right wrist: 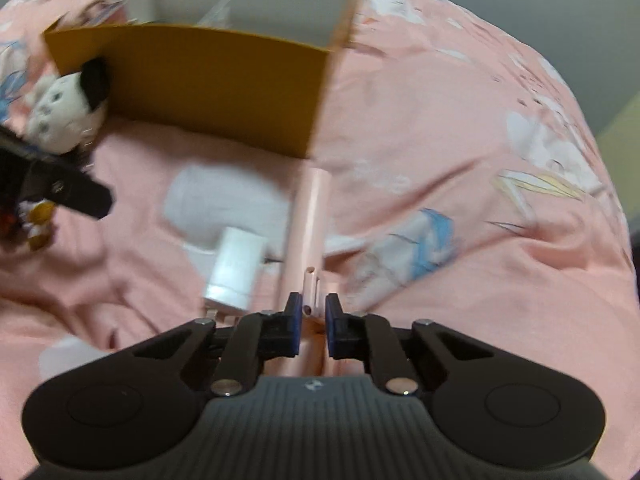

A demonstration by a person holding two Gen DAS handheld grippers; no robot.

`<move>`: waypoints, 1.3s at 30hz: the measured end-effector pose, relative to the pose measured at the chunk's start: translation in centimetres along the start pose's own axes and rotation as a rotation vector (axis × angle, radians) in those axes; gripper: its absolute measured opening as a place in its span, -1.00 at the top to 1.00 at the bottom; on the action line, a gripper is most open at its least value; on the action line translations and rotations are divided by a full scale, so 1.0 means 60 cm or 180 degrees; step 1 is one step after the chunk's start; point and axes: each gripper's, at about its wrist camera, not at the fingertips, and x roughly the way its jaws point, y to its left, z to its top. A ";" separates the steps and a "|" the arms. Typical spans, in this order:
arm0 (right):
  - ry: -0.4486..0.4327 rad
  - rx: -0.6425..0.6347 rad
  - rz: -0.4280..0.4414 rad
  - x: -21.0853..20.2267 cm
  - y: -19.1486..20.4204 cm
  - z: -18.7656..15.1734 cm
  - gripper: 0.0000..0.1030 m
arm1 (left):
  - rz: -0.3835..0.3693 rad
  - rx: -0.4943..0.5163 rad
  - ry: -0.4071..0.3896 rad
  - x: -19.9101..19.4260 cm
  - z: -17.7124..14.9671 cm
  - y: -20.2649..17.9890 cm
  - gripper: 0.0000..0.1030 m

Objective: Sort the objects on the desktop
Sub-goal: 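Grasp the pink selfie stick with the right tool while the left tool grasps the white charger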

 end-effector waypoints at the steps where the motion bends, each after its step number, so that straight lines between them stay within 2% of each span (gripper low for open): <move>1: 0.0001 0.0012 -0.0060 0.001 -0.006 0.000 0.76 | -0.0031 -0.0018 0.0040 0.006 0.003 0.001 0.53; 4: 0.0039 0.0052 -0.0101 0.011 -0.020 0.004 0.76 | -0.0083 -0.0002 0.0144 0.021 0.014 -0.002 0.53; 8: 0.0076 0.0066 -0.0033 0.033 -0.023 0.015 0.76 | -0.0060 0.0115 0.0216 0.037 0.027 -0.018 0.53; 10: 0.0074 0.0112 0.0037 0.036 -0.027 0.019 0.82 | -0.0055 0.0144 0.0252 0.046 0.032 -0.024 0.49; 13: 0.0092 0.0283 0.0298 0.035 -0.048 0.023 0.86 | -0.0049 0.0141 0.0277 0.059 0.038 -0.028 0.36; 17: 0.0185 0.0716 0.0686 0.038 -0.100 0.021 0.88 | -0.0105 0.0071 0.0335 0.083 0.042 -0.025 0.33; 22: 0.0291 0.1105 0.0952 0.061 -0.143 0.012 0.87 | -0.0179 -0.0020 0.0460 0.115 0.038 -0.017 0.27; 24: 0.0272 0.1102 0.0977 0.063 -0.142 0.010 0.87 | -0.0204 -0.0008 0.0525 0.127 0.034 -0.019 0.20; 25: 0.0263 0.1094 0.0981 0.065 -0.141 0.009 0.87 | -0.0213 0.0010 0.0564 0.133 0.032 -0.023 0.07; 33: 0.0217 0.1113 0.1090 0.072 -0.151 0.004 0.86 | -0.0277 -0.0144 0.0613 0.169 0.039 -0.038 -0.01; 39: 0.0208 0.1105 0.1152 0.077 -0.157 0.003 0.87 | -0.0053 -0.0178 0.0732 0.188 0.048 -0.067 -0.03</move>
